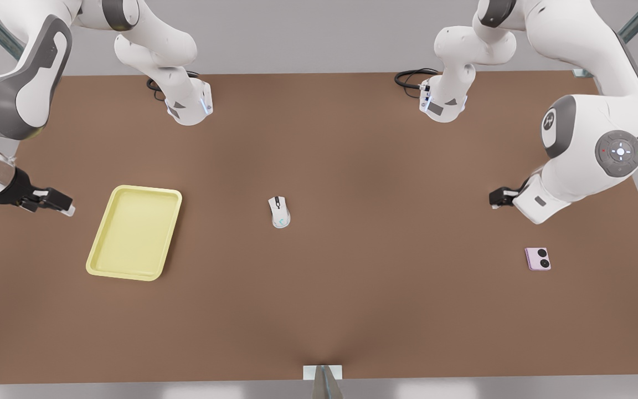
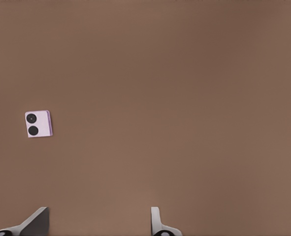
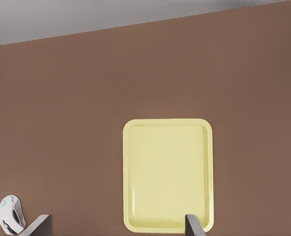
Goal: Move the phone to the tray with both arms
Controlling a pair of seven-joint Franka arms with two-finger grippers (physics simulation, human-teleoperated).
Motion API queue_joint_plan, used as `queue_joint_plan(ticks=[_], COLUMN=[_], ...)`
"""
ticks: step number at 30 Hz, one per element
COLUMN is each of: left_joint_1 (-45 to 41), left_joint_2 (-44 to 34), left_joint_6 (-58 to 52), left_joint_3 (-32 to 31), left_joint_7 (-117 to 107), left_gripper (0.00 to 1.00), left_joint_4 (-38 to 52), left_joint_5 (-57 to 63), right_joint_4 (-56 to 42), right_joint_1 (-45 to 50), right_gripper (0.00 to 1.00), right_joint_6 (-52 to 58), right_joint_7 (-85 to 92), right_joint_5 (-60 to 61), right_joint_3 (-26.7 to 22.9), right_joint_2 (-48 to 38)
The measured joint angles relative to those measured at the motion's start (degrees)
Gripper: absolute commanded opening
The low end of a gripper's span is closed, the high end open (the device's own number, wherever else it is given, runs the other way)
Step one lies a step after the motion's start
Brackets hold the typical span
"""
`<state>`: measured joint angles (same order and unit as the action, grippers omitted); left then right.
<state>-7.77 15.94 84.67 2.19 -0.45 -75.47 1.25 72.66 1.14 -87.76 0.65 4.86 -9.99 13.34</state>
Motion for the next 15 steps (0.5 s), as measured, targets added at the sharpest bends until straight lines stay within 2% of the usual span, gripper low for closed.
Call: queue_joint_plan(ticks=[5,7,15], left_joint_1=[0.9,4.7,13.0], left_joint_2=[7.7,10.6,14.4], left_joint_6=[6.5,11.2,34.5], left_joint_3=[6.3,8.2,8.9], left_joint_7=[1.2,3.4,14.2], left_gripper=[1.0,1.0,1.0], left_joint_4=[-2.3,-5.4,-19.7], left_joint_5=[-1.0,-3.4,-7.4], right_joint_4=[0.0,0.0,0.0], right_joint_1=[0.0,0.0,0.0], right_gripper=[1.0,1.0,1.0], right_joint_6=[-1.3,-1.6,-2.1], right_joint_7=[0.1,0.1,0.2], right_joint_5=[0.0,0.0,0.0], right_joint_3=[0.0,0.0,0.0], right_joint_2=[0.0,0.0,0.0])
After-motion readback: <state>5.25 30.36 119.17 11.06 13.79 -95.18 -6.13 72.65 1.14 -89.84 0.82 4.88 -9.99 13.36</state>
